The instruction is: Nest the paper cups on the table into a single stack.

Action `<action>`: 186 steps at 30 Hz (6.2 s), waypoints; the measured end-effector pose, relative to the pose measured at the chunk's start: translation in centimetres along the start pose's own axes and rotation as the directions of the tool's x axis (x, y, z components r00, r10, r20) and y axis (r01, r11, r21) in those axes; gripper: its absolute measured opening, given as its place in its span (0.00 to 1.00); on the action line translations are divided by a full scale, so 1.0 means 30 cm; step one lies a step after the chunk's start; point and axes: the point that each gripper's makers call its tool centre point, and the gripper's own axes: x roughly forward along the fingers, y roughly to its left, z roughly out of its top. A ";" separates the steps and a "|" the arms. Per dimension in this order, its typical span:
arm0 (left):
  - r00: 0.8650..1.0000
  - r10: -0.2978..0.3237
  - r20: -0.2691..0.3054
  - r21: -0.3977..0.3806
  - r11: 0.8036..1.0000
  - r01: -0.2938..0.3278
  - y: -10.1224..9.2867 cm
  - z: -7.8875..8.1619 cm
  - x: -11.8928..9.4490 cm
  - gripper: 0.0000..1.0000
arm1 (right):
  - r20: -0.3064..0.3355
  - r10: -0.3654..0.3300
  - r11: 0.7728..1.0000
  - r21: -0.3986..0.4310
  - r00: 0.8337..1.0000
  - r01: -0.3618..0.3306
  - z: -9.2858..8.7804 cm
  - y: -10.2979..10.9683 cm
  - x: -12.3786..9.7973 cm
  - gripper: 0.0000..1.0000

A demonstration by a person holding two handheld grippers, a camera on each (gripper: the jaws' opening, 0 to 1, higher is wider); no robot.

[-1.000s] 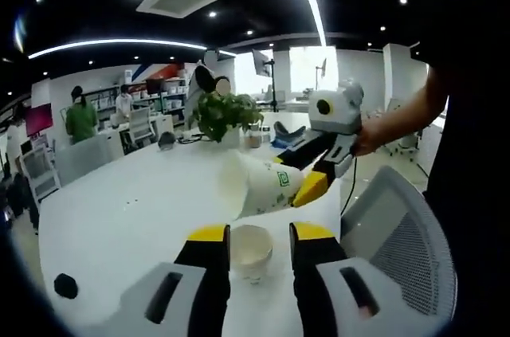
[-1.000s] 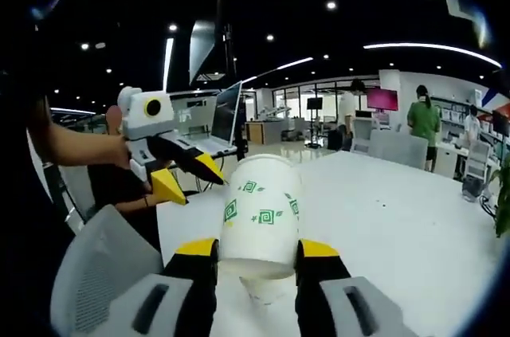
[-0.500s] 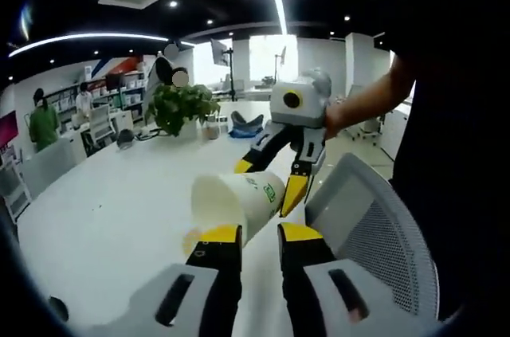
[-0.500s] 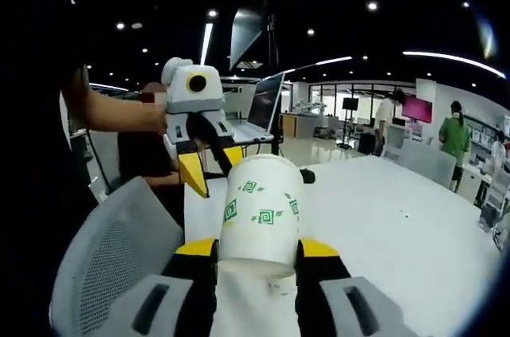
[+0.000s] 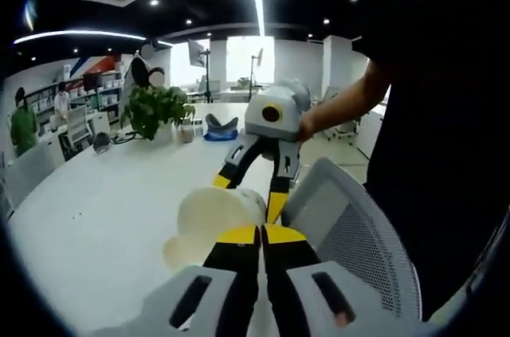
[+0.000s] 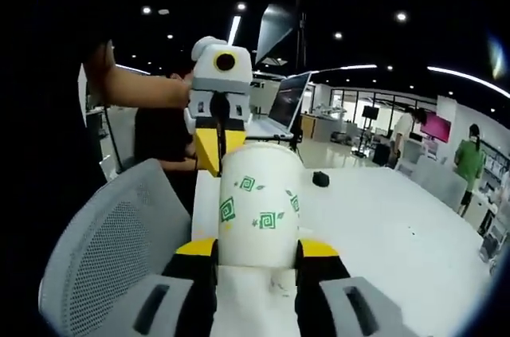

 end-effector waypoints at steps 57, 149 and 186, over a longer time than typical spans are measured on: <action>0.902 0.093 -0.421 0.230 0.973 0.006 0.225 -0.094 0.037 0.00 | -0.050 -0.408 0.851 0.342 0.912 0.400 -0.166 -0.129 -0.157 0.93; 0.947 0.284 -0.148 0.002 0.958 -0.287 0.264 -0.246 0.014 0.42 | -0.057 -0.338 0.890 0.305 0.940 0.338 -0.193 -0.116 -0.071 0.86; 0.914 0.369 -0.167 -0.097 0.917 -0.387 0.357 -0.449 0.207 0.46 | -0.033 -0.280 0.930 0.238 0.959 0.280 -0.218 -0.190 0.158 0.62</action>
